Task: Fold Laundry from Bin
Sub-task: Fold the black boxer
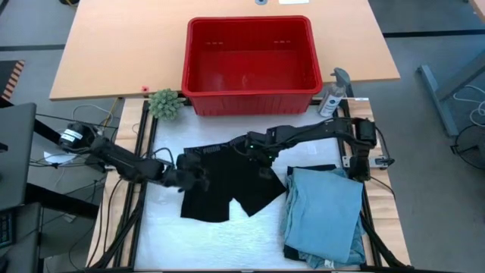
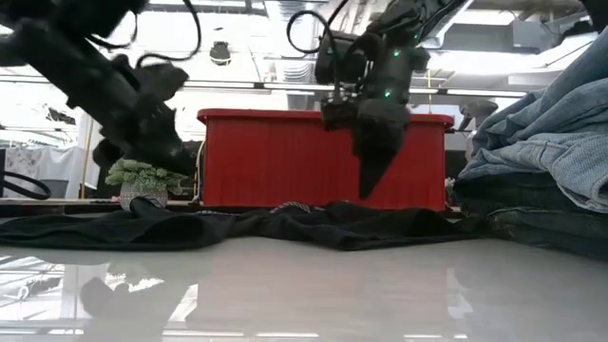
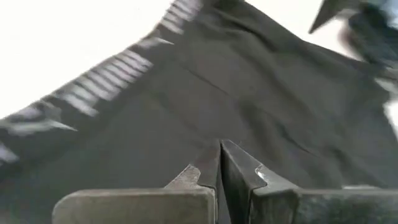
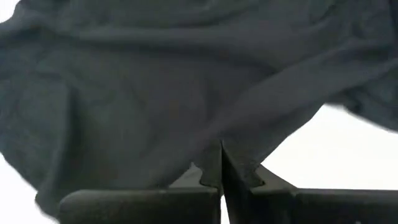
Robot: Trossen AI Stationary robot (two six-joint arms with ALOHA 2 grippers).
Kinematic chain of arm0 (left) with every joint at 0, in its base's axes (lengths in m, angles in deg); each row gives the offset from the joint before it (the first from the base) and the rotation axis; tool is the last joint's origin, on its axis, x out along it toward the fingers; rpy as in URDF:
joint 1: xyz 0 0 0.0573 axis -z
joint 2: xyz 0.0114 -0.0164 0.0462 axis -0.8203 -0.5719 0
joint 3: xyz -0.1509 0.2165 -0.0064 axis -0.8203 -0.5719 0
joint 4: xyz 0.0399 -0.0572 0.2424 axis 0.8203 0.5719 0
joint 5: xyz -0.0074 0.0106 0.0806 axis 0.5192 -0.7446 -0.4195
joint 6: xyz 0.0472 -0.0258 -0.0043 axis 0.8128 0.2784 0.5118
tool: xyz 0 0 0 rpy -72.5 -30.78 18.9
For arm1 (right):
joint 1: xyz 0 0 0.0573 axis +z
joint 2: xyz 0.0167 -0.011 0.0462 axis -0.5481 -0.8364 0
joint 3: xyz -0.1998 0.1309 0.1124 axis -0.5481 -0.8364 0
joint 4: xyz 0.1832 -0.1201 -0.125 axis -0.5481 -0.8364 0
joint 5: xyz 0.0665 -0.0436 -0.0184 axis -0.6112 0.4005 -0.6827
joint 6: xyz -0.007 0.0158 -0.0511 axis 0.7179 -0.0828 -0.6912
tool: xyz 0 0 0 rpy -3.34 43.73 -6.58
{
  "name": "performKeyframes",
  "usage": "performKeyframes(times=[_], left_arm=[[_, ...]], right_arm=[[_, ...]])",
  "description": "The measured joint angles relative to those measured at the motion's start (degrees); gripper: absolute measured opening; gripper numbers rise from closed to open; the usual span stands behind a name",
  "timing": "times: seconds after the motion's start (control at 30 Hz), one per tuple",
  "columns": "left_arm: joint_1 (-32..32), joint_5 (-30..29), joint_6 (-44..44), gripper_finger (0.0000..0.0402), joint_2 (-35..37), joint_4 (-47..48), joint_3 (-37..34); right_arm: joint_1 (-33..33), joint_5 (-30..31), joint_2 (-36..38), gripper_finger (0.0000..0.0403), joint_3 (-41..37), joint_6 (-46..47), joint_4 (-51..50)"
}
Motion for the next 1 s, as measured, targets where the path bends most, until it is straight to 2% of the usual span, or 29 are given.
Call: performKeyframes(times=[0.1,0.27,0.47,0.6,0.77,0.83,1.0], left_arm=[[-4.04,0.66,1.95,0.0,0.0,2.28,0.0],[-8.95,1.87,5.81,0.0,0.0,5.65,0.0],[-12.48,2.9,7.1,0.0,-2.82,4.69,-0.96],[-13.93,5.44,6.49,0.0,-9.52,4.1,-0.96],[-14.59,5.37,2.56,0.0,-18.45,-2.36,-0.33],[-14.17,5.03,0.84,0.0,-19.2,-3.21,-0.35],[-14.28,6.22,-1.06,0.0,-16.61,0.42,-0.53]], right_arm=[[-0.94,-0.01,-2.24,0.0035,-0.02,-0.6,1.11],[-2.04,-0.22,-3.74,0.0015,-0.01,-2.29,1.2],[-2.12,-0.26,-3.86,0.0021,-0.01,-3.06,0.63],[-2.12,-0.21,-3.79,0.0033,-0.03,-3.13,-1.79],[-2.12,-0.15,-3.74,0.0017,-0.02,-3.26,-5.87],[-2.12,0.29,-3.72,0.0016,-0.03,-3.84,-8.22],[-2.58,6.72,-3.72,0.0036,-0.03,-4.62,-15.56]])
